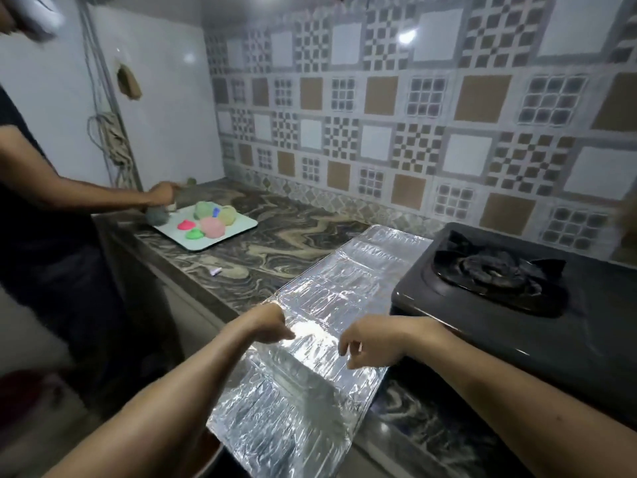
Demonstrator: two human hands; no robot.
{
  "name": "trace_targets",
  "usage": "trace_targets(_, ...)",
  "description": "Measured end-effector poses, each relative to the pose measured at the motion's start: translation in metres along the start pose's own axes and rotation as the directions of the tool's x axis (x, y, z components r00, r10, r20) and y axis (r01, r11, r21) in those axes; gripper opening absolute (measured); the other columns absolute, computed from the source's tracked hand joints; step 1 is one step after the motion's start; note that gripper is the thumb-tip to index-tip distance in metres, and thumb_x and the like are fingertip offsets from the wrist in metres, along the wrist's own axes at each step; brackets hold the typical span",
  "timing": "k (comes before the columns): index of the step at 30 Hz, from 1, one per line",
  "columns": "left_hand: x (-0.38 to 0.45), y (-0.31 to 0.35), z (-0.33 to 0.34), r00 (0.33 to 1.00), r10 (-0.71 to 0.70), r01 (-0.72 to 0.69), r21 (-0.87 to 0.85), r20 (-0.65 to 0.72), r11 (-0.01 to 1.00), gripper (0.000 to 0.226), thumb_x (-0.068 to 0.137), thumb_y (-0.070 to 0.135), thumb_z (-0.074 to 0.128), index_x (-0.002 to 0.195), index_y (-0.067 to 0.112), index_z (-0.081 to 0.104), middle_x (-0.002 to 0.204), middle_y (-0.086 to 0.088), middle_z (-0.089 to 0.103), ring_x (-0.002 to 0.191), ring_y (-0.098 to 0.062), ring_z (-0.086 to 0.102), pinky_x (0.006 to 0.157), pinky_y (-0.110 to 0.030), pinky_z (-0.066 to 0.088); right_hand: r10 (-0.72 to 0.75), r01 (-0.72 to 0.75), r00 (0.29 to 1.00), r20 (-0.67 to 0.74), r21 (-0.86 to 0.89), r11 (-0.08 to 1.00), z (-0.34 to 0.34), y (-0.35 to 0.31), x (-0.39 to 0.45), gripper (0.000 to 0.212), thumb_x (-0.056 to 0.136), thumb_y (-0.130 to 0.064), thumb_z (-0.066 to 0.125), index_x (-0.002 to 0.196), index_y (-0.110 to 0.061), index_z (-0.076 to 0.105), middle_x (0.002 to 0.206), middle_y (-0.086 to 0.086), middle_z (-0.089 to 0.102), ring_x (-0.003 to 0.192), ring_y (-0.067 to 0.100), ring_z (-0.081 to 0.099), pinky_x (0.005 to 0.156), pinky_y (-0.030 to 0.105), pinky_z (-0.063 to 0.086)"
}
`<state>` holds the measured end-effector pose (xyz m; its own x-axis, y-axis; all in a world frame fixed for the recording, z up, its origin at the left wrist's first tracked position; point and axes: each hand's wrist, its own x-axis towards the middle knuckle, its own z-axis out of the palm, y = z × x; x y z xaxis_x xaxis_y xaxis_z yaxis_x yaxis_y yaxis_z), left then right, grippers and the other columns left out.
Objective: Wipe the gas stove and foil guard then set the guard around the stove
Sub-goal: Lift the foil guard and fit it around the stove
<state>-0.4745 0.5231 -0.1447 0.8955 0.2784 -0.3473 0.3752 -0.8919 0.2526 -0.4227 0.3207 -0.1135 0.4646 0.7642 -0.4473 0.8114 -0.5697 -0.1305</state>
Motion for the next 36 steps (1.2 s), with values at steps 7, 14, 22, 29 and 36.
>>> trace_targets(7,0.039,-0.051,0.016,0.963,-0.247,0.234,-0.124,-0.103,0.964,0.037,0.09,0.034,0.062,0.112,0.005,0.061,0.12,-0.012,0.066,0.103,-0.026,0.062,0.082,-0.031,0.048,0.003,0.0,1.0,0.018,-0.13,0.991,-0.052,0.009,0.071,0.035,0.094,-0.031,0.053,0.129,-0.023,0.055,0.127,0.003,0.059,0.114,0.025,0.053,0.086,0.031,0.041)
trace_targets(14,0.095,-0.076,0.014,0.839,-0.523,0.471,-0.282,-0.151,0.836,0.074,0.084,0.059,0.058,0.137,0.011,0.039,0.132,-0.007,0.057,0.117,-0.029,0.058,0.095,-0.041,0.049,0.044,-0.049,0.999,-0.026,-0.219,0.974,-0.115,0.064,0.199,0.037,0.092,-0.003,0.044,0.125,-0.01,0.06,0.125,0.011,0.063,0.101,0.024,0.061,0.077,0.028,0.048)
trace_targets(22,0.133,-0.097,0.024,0.831,-0.552,0.537,-0.351,0.066,0.767,0.066,0.077,0.076,0.052,0.09,0.013,0.067,0.092,0.0,0.068,0.076,-0.015,0.062,0.067,-0.028,0.047,0.035,-0.01,0.997,0.07,-0.328,0.944,-0.105,0.099,0.313,0.049,0.087,-0.003,0.054,0.134,-0.014,0.047,0.11,0.007,0.06,0.075,0.017,0.051,0.057,0.022,0.043)
trace_targets(29,0.137,-0.102,0.023,0.818,-0.574,0.561,-0.272,0.039,0.781,0.047,0.08,0.062,0.063,0.066,0.017,0.065,0.073,0.003,0.064,0.068,-0.014,0.06,0.059,-0.027,0.044,0.021,-0.01,0.999,0.03,-0.337,0.942,-0.081,0.105,0.339,0.033,0.089,-0.009,0.054,0.122,-0.012,0.056,0.123,0.009,0.06,0.108,0.028,0.059,0.089,0.034,0.045)
trace_targets(36,0.122,-0.109,-0.022,0.821,-0.556,0.497,-0.311,-0.134,0.81,0.057,0.071,0.07,0.066,0.063,0.014,0.065,0.081,-0.005,0.07,0.08,-0.023,0.068,0.066,-0.031,0.051,0.012,-0.047,0.984,-0.176,-0.198,0.979,-0.124,0.113,0.325,0.028,0.081,-0.023,0.05,0.105,-0.019,0.064,0.118,0.009,0.062,0.11,0.032,0.058,0.087,0.039,0.045)
